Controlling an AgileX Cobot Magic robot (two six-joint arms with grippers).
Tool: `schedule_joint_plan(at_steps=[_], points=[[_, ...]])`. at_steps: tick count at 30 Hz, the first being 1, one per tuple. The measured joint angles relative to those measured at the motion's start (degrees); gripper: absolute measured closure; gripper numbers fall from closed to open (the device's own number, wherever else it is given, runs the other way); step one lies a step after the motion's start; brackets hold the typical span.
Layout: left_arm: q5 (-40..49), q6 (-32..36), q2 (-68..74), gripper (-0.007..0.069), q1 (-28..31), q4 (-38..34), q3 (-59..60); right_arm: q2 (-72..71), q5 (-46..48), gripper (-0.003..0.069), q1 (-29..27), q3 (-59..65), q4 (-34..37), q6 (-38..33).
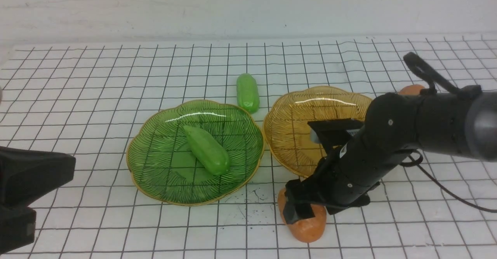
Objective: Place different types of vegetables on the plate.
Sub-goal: 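Put the potato onto the plate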
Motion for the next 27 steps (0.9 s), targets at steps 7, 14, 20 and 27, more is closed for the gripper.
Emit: schedule_joint_plan(at_steps=[7,14,20,27], points=[[-0.12,-3.62,0.0,0.0632,0.0,6.06,0.0,2.04,0.36,0.0117,0.0,0.0,1.53,-2.71],[-0.12,-4.02,0.0,0.0632,0.0,6.8,0.0,-5.33,10.7,0.0151,0.0,0.0,1.87,-3.57],[-0.12,-4.16,0.0,0.0632,0.0,6.27,0.0,-14.64,7.9,0.0151,-0.07,-1.45,-7.3,-4.14],[3.06,-3.96,0.0,0.0632,0.0,7.59,0.0,-10.75,0.27,0.0151,-8.88,-11.15,-20.99,5.96]])
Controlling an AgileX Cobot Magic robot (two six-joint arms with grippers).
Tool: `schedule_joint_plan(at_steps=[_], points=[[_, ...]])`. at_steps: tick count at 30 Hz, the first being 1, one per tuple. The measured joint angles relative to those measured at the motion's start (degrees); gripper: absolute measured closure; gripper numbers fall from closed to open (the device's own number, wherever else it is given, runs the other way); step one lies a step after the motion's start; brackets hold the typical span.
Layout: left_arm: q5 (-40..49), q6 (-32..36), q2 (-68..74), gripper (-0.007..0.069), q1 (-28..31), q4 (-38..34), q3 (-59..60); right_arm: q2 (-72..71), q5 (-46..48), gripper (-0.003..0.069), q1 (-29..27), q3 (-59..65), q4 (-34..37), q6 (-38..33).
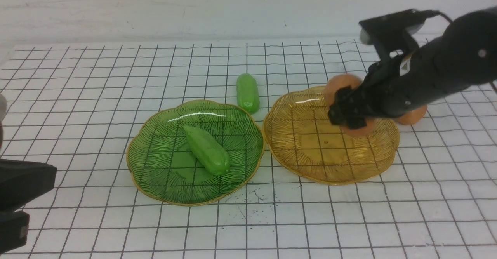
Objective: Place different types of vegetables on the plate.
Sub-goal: 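Put the potato onto the plate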
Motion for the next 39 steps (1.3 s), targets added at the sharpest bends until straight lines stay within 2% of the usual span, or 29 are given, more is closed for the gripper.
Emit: schedule_joint_plan(at_steps=[4,8,16,22,25,29,30,31,33,36,39], points=[[1.46,-1.06,-0.07,0.0632,0.0,3.73,0.0,5.32,2.92,0.0151,-3.04,-4.59,0.24,0.5],[3.12,-4.4,-0.07,0.0632,0.0,4.96,0.0,8.27,5.53,0.0151,-3.65,-6.77,2.13,1.02],[2.95,-5.33,-0.07,0.0632,0.0,5.1,0.0,9.07,5.92,0.0081,-3.65,-7.79,3.11,1.37],[-0.12,-5.34,-0.07,0.0632,0.0,3.87,0.0,9.07,8.47,0.0072,-3.65,-10.11,3.24,1.5],[-0.38,-5.34,-0.07,0.0632,0.0,2.43,0.0,9.07,11.56,0.0074,-3.65,-13.79,0.6,0.94],[-0.43,-5.34,-0.07,0.0632,0.0,1.47,0.0,9.07,13.29,0.0117,-4.98,-19.23,-6.03,4.18],[-0.43,-5.34,-0.07,0.0632,0.0,1.25,0.0,9.12,13.22,0.0161,-6.69,-21.43,-9.06,7.89],[-0.43,-5.34,-0.07,0.0632,0.0,1.2,0.0,9.17,13.17,0.0167,-7.21,-21.9,-9.29,8.26],[-0.43,-5.34,-0.07,0.0632,0.0,1.12,0.0,9.6,12.34,0.0233,-10.52,-23.76,-10.65,11.05],[-0.43,-5.34,-0.07,0.0632,0.0,1.06,0.0,12.7,10.0,0.0286,-15.82,-24.86,-8.37,11.82],[-0.32,-5.34,-0.07,0.0632,0.0,0.59,0.0,17.48,9.48,0.0289,-21.03,-25.0,-1.15,11.64]])
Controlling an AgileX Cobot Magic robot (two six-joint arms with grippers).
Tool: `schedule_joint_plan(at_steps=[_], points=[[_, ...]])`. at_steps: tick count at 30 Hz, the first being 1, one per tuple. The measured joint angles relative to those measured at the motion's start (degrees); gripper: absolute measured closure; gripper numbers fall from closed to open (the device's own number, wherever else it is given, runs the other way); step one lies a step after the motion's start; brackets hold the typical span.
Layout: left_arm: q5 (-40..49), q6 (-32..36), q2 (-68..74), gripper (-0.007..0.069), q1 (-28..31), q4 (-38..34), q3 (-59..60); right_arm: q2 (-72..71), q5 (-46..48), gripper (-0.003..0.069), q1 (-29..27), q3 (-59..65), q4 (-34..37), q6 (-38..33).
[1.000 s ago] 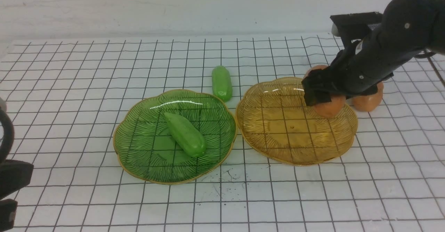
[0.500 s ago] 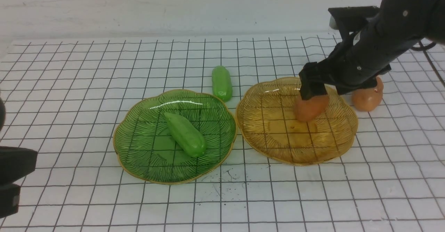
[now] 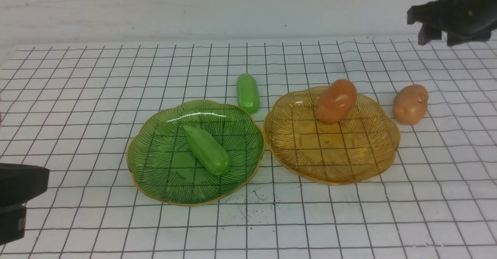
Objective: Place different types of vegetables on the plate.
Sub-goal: 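Put the potato onto the plate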
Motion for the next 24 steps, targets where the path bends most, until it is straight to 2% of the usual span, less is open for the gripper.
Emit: schedule_joint_plan(at_steps=[5,10,15,24], points=[[0.11,0.0,0.0,0.0632,0.0,-1.91,0.0,4.73,-1.76,0.0252,-4.23,0.0,9.47,-4.43],[0.38,0.0,0.0,0.0632,0.0,-3.12,0.0,9.22,-5.95,0.0163,-5.39,0.0,15.18,-7.66],[0.55,0.0,0.0,0.0632,0.0,-3.24,0.0,13.19,-6.58,0.0085,-5.39,0.0,17.02,-7.99],[0.75,0.0,0.0,0.0632,0.0,-3.37,0.0,16.23,-10.19,0.0071,-5.39,0.0,17.67,-8.22]])
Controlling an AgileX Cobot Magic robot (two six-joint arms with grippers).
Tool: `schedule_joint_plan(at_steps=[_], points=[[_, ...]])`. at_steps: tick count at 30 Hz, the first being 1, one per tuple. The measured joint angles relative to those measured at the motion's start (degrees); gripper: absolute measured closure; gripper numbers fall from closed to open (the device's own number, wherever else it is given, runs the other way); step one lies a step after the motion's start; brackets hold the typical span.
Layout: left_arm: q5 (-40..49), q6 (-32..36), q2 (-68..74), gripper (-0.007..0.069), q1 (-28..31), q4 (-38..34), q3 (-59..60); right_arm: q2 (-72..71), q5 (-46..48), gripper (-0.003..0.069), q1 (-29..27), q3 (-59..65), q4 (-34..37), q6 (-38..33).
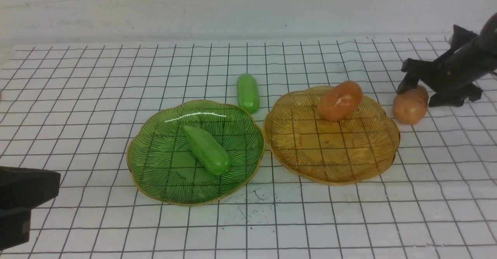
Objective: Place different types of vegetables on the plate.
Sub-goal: 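Put the potato onto the plate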
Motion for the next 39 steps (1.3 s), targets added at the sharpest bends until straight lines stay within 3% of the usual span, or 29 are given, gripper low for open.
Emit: schedule_joint_plan(at_steps=[4,7,10,19,24,34,39], points=[[0.29,0.0,0.0,0.0632,0.0,0.0,0.0,1.33,-0.54,0.0074,0.0,0.0,0.95,-0.13],[0.91,0.0,0.0,0.0632,0.0,0.0,0.0,1.45,-0.6,0.0127,0.0,-0.2,1.19,-0.95],[0.98,0.0,0.0,0.0632,0.0,0.0,0.0,0.36,0.96,0.0134,-0.07,-0.2,0.99,-2.42],[1.04,0.05,0.0,0.0632,0.0,0.0,0.0,-14.21,15.07,0.0134,0.97,-0.33,0.78,-5.08],[0.92,0.05,0.0,0.0632,0.0,0.0,0.0,-17.21,26.21,0.0134,8.69,-0.38,1.09,-7.4],[0.8,0.09,0.0,0.0632,0.0,0.17,0.0,-13.49,26.11,0.013,17.29,-0.38,-1.72,-7.67],[0.8,0.16,0.0,0.0632,0.0,0.17,0.0,-12.62,25.03,0.0044,18.64,-0.38,-1.88,-7.44]])
